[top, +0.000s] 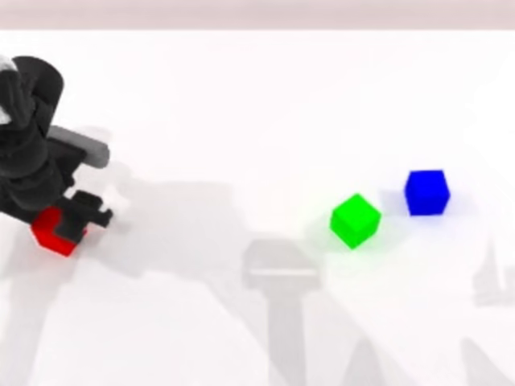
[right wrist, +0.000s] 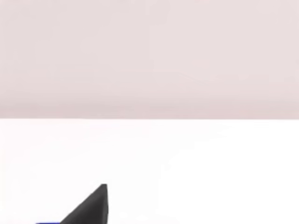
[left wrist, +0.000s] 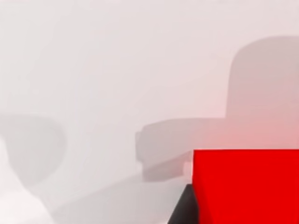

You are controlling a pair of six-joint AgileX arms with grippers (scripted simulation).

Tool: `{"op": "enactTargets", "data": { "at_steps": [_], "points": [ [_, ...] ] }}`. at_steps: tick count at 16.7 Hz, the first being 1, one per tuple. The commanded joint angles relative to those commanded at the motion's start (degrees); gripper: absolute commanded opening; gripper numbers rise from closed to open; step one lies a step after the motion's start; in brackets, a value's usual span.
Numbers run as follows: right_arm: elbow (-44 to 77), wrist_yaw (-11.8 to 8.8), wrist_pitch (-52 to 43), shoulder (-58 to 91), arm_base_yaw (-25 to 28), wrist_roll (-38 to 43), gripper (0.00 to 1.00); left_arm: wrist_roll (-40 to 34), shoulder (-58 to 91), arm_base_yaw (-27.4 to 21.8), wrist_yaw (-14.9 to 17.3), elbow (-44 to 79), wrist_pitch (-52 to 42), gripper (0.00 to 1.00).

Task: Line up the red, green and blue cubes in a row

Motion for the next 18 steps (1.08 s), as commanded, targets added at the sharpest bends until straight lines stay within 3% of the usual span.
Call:
{"op": "enactTargets", "data": {
  "at_steps": [8,14,18],
  "points": [
    [0.00,0.00,0.00,0.00,0.00,0.00,1.00,-0.26,-2.38,0.00,0.70,1.57,-2.08,0.00],
    [0.00,0.00,0.00,0.00,0.00,0.00,1.00,-0.50,-6.87,0.92,0.65,8.44,-14.14,0.00],
    [0.00,0.00,0.00,0.00,0.00,0.00,1.00,-0.53,-8.01,1.05,0.63,9.63,-15.86,0.00]
  ]
}}
